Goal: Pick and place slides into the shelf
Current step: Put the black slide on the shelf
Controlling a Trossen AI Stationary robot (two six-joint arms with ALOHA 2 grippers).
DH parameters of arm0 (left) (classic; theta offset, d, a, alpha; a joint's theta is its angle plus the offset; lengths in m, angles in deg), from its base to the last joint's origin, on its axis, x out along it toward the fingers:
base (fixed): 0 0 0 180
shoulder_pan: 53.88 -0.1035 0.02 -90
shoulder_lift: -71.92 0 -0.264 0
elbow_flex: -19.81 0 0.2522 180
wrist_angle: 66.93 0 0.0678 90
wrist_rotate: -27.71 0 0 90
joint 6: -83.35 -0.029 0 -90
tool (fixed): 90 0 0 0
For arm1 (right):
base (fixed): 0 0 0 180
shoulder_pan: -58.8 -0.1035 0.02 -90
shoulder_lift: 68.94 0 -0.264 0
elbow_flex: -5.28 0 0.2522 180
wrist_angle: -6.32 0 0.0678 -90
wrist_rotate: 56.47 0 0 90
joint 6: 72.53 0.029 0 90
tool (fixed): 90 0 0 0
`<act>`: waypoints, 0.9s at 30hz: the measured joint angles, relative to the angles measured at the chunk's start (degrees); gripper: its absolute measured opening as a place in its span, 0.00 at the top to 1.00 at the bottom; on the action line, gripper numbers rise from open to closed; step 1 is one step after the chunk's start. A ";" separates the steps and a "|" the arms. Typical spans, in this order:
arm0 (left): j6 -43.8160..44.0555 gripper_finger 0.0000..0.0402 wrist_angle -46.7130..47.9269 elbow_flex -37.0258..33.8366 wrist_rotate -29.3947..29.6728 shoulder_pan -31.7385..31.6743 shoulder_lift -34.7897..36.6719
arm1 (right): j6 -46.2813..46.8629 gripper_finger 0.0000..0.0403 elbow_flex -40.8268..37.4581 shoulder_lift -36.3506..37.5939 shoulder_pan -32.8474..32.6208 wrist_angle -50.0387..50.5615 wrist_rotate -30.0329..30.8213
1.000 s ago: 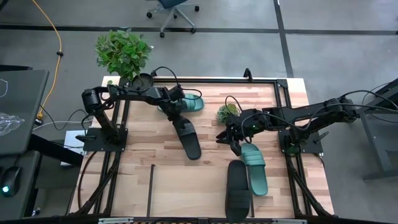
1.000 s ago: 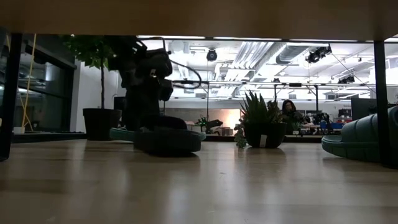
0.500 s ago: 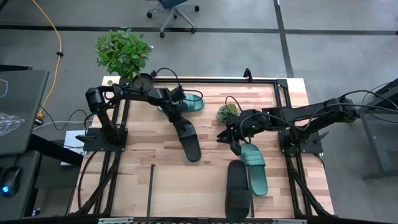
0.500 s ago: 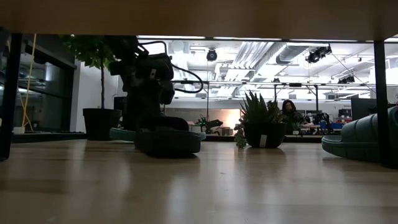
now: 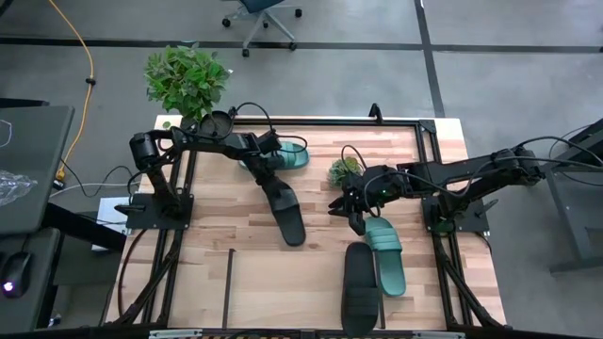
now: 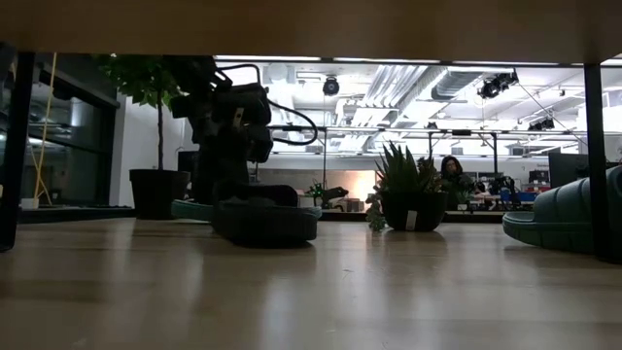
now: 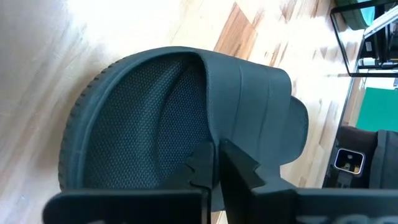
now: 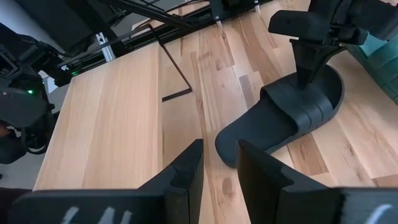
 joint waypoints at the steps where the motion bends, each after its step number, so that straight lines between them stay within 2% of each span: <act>1: 0.00 0.98 -0.01 0.00 0.00 0.00 0.00 | 0.04 0.79 0.00 0.00 0.00 0.00 0.00; 15: 0.68 0.99 -0.16 0.00 -3.60 0.53 1.74 | 1.13 0.79 0.02 0.00 -0.02 -0.03 -0.28; 27: 0.87 0.99 -0.02 1.87 2.82 0.44 11.55 | 2.48 0.79 0.00 0.00 -0.02 -0.11 -0.40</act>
